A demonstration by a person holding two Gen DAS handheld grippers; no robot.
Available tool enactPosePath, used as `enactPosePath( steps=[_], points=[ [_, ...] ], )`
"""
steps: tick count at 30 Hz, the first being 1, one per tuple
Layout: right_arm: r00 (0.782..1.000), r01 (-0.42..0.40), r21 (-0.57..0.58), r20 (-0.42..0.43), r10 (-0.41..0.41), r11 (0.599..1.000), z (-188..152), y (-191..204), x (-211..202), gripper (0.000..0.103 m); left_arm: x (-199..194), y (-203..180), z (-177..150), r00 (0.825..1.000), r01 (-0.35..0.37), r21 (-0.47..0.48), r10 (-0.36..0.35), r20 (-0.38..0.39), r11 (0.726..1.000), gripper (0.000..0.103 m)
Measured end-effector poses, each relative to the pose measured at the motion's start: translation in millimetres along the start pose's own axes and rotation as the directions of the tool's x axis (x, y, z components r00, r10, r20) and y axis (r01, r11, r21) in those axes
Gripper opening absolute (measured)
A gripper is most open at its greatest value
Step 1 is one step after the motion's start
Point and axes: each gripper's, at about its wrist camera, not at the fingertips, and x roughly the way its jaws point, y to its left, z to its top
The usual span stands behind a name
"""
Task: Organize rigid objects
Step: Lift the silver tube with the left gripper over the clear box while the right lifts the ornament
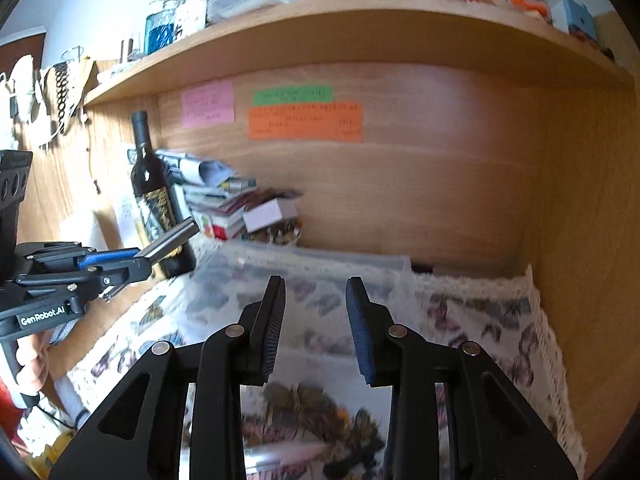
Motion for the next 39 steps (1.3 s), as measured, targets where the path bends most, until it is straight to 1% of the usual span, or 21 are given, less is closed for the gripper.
enactPosePath(
  steps=[3, 6, 9, 11, 15, 18, 20, 21, 23, 26, 29, 31, 35, 36, 37, 39],
  points=[
    [1.000, -0.004, 0.001, 0.007, 0.004, 1.000, 10.9, -4.8, 8.9, 0.029, 10.7, 0.9, 10.9, 1.000, -0.006, 0.007, 0.006, 0.004, 1.000, 0.015],
    [1.000, 0.005, -0.002, -0.009, -0.005, 1.000, 17.3, -9.5, 23.2, 0.029, 30.0, 1.8, 14.9, 1.000, 0.002, 0.007, -0.002, -0.020, 1.000, 0.015],
    [0.999, -0.004, 0.010, -0.047, 0.004, 1.000, 14.4, -15.5, 36.1, 0.029, 54.5, 0.7, 11.5, 0.997, 0.011, 0.011, -0.010, -0.071, 1.000, 0.015],
    [0.997, -0.008, 0.023, -0.079, 0.010, 1.000, 5.9, -21.1, 39.4, 0.029, 73.1, 0.6, 6.7, 0.993, 0.021, 0.011, -0.019, -0.120, 1.000, 0.015],
    [0.987, 0.030, 0.000, -0.158, -0.029, 1.000, -22.1, -29.0, 37.3, 0.029, 103.3, 3.0, -2.9, 0.976, 0.047, 0.003, -0.046, -0.214, 0.999, 0.015],
    [0.974, 0.040, -0.005, -0.224, -0.040, 0.999, -44.8, -34.4, 35.6, 0.031, 123.5, 7.1, -8.5, 0.957, 0.071, -0.025, -0.075, -0.279, 0.997, 0.015],
    [0.962, 0.049, -0.012, -0.268, -0.050, 0.999, -58.3, -36.5, 38.4, 0.035, 134.0, 8.5, -11.3, 0.946, 0.079, -0.041, -0.088, -0.311, 0.996, 0.015],
    [0.957, 0.048, -0.009, -0.287, -0.049, 0.999, -63.2, -37.8, 40.4, 0.036, 139.2, 9.5, -12.7, 0.940, 0.082, -0.048, -0.093, -0.328, 0.996, 0.015],
    [0.941, 0.039, -0.002, -0.336, -0.038, 0.999, -74.5, -40.1, 46.3, 0.036, 146.0, 10.0, -14.5, 0.933, 0.077, -0.051, -0.090, -0.348, 0.996, 0.015],
    [0.920, 0.038, -0.009, -0.390, -0.038, 0.999, -86.6, -42.4, 54.1, 0.037, 151.5, 10.6, -16.2, 0.926, 0.080, -0.053, -0.094, -0.365, 0.995, 0.015],
    [0.900, 0.033, -0.020, -0.434, -0.038, 0.999, -97.0, -44.1, 61.0, 0.037, 154.5, 9.7, -16.5, 0.923, 0.082, -0.050, -0.095, -0.373, 0.995, 0.015],
    [0.890, 0.016, -0.020, -0.455, -0.023, 1.000, -99.6, -45.5, 65.7, 0.037, 155.4, 9.9, -16.1, 0.922, 0.084, -0.052, -0.097, -0.376, 0.995, 0.015],
    [0.866, -0.009, -0.033, -0.500, -0.009, 0.999, -106.3, -45.9, 76.1, 0.036, 150.8, 8.2, -14.3, 0.929, 0.082, -0.044, -0.092, -0.358, 0.996, 0.013],
    [0.866, -0.009, -0.036, -0.499, -0.010, 0.999, -107.9, -45.4, 77.1, 0.036, 148.9, 7.2, -13.1, 0.933, 0.080, -0.040, -0.089, -0.349, 0.996, 0.013],
    [0.872, -0.009, -0.034, -0.490, -0.008, 0.999, -107.8, -45.7, 76.6, 0.029, 146.5, 6.8, -12.2, 0.936, 0.080, -0.039, -0.088, -0.342, 0.996, 0.013],
    [0.876, -0.007, -0.025, -0.481, -0.006, 1.000, -106.3, -46.7, 75.0, 0.029, 141.1, 5.9, -9.9, 0.940, 0.083, -0.039, -0.091, -0.327, 0.996, 0.013]
  ],
)
